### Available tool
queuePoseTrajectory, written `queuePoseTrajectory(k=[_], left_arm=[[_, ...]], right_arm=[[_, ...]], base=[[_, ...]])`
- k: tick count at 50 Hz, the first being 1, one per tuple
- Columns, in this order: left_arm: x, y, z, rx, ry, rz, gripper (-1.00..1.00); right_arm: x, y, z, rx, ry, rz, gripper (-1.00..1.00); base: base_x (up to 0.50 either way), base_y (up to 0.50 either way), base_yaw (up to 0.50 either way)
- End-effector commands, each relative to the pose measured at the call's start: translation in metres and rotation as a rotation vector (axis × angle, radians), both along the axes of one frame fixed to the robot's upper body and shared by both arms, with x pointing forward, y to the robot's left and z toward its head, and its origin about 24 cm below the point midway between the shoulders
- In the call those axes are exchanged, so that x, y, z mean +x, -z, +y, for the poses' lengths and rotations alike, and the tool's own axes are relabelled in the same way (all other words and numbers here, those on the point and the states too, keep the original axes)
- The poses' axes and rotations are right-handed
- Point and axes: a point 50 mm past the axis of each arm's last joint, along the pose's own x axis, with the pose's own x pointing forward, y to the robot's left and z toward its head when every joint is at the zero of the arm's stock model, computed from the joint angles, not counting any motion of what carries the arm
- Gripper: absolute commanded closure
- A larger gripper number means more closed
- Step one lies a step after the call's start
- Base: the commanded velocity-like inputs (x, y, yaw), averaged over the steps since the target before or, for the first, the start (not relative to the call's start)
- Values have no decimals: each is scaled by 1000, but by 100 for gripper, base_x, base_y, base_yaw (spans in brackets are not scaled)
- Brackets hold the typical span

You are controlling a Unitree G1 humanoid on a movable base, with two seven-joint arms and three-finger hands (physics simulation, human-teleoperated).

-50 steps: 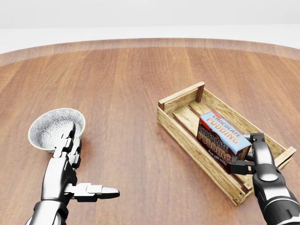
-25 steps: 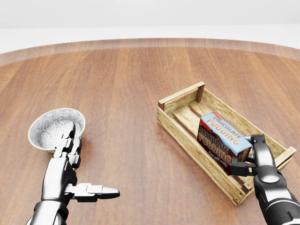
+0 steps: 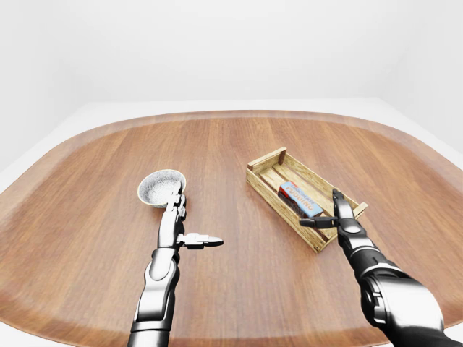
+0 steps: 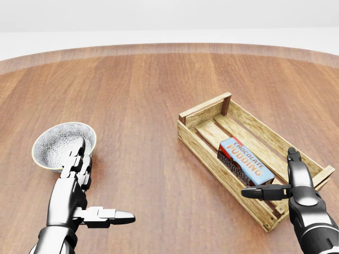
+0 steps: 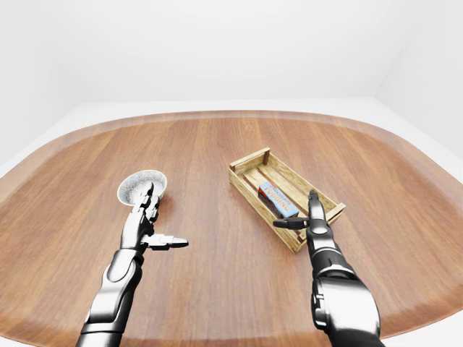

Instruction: Pick up the chocolate pudding and put it in the tray.

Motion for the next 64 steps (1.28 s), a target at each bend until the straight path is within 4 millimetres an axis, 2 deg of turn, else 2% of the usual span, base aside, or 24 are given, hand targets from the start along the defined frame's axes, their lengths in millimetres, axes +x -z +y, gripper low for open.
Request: queuePoseTrajectory(k=[1, 7, 10, 12, 19, 30, 38, 39, 43, 45, 58, 59, 60, 64], left_arm=[[0, -1, 0, -35, 9, -5, -100], [0, -1, 0, -35, 9, -4, -100], [0, -1, 0, -35, 9, -4, -100], [0, -1, 0, -36, 9, -4, -100], [0, -1, 0, -35, 9, -4, -100], [0, -1, 1, -35, 9, -5, -100], [0, -1, 0, -35, 9, -4, -100], [0, -1, 1, -35, 9, -4, -100], [0, -1, 0, -35, 9, -4, -100], [0, -1, 0, -35, 9, -4, -100], [-1, 0, 0, -37, 3, -6, -100], [-1, 0, 0, -37, 3, -6, -100], [-1, 0, 0, -37, 3, -6, -100], [-1, -1, 0, -38, 2, -7, -100]], right_arm=[[-2, 1, -3, 8, 32, 2, -100], [1, -6, -7, -11, 48, -21, -100], [6, -16, -13, -32, 67, -52, -100], [12, -30, -20, -59, 90, -98, -100], [26, -61, -30, -64, 104, -199, -100], [42, -104, -35, -62, 69, -336, -100], [54, -154, -38, -84, 19, -489, -100], [56, -169, -39, -94, 10, -537, -100], [58, -196, -40, -116, -16, -612, -100], [57, -216, -41, -137, -33, -675, -100], [55, -268, -41, -217, -93, -789, -100], [54, -280, -39, -217, -109, -827, -100], [54, -281, -39, -217, -110, -830, -100], [50, -308, -39, -250, -134, -888, -100]], base=[[0, 0, 0], [0, 0, 0], [0, 0, 0], [0, 0, 0], [0, 0, 0], [0, 0, 0], [0, 0, 0], [0, 0, 0], [0, 0, 0], [0, 0, 0], [0, 0, 0], [0, 0, 0], [0, 0, 0], [0, 0, 0]])
